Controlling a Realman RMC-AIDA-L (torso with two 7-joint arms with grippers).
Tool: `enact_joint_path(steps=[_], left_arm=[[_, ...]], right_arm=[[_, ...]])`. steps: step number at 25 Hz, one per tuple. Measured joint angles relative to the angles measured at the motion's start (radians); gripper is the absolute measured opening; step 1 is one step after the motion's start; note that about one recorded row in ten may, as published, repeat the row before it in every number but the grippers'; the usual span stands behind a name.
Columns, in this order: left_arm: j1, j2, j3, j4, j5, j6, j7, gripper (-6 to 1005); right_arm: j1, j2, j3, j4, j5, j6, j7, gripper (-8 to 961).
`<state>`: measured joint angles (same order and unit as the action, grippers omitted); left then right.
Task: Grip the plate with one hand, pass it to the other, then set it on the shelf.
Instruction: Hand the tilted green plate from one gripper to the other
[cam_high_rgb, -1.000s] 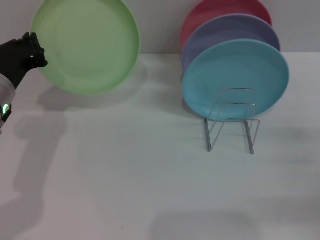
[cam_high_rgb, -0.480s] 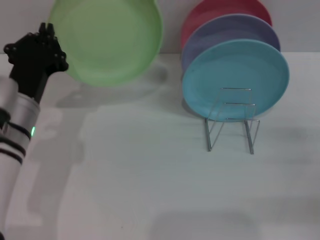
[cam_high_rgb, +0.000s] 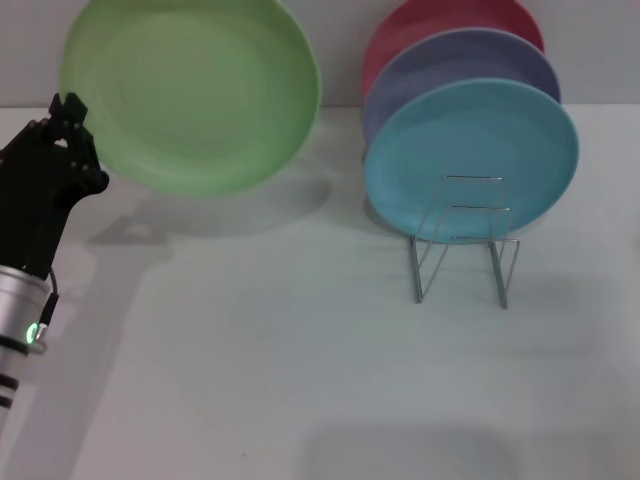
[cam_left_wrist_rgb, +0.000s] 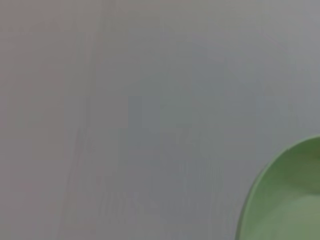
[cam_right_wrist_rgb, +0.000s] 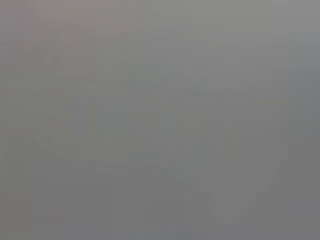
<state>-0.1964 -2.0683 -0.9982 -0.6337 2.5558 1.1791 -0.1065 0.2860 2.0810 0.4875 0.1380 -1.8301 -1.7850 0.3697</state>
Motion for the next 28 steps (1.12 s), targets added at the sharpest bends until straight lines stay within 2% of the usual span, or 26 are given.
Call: enact_joint_path(steps=[7, 13, 15, 16, 20, 28], left_arm=[[0.037, -0.004, 0.021, 0.013, -0.005, 0.039, 0.0, 53], [0.046, -0.01, 0.081, 0.032, -0.035, 0.075, 0.07, 54], [0.051, -0.01, 0.145, 0.031, -0.096, 0.099, 0.152, 55], [0.051, -0.01, 0.145, 0.031, -0.096, 0.099, 0.152, 55], [0.049, -0.01, 0.241, 0.021, -0.211, 0.118, 0.26, 56], [0.031, -0.011, 0.295, 0.013, -0.288, 0.123, 0.334, 59]], right_arm=[[-0.041, 0.0, -0.157, 0.072, 0.0, -0.071, -0.099, 665], [-0.034, 0.0, -0.27, 0.193, 0.0, -0.031, -0.241, 665], [-0.011, -0.003, -0.306, 0.254, 0.0, 0.028, -0.293, 665], [-0.011, -0.003, -0.306, 0.254, 0.0, 0.028, -0.293, 666], [0.032, -0.004, -0.317, 0.299, -0.001, 0.124, -0.307, 666], [0.13, -0.002, -0.322, 0.348, -0.015, 0.294, -0.317, 664]])
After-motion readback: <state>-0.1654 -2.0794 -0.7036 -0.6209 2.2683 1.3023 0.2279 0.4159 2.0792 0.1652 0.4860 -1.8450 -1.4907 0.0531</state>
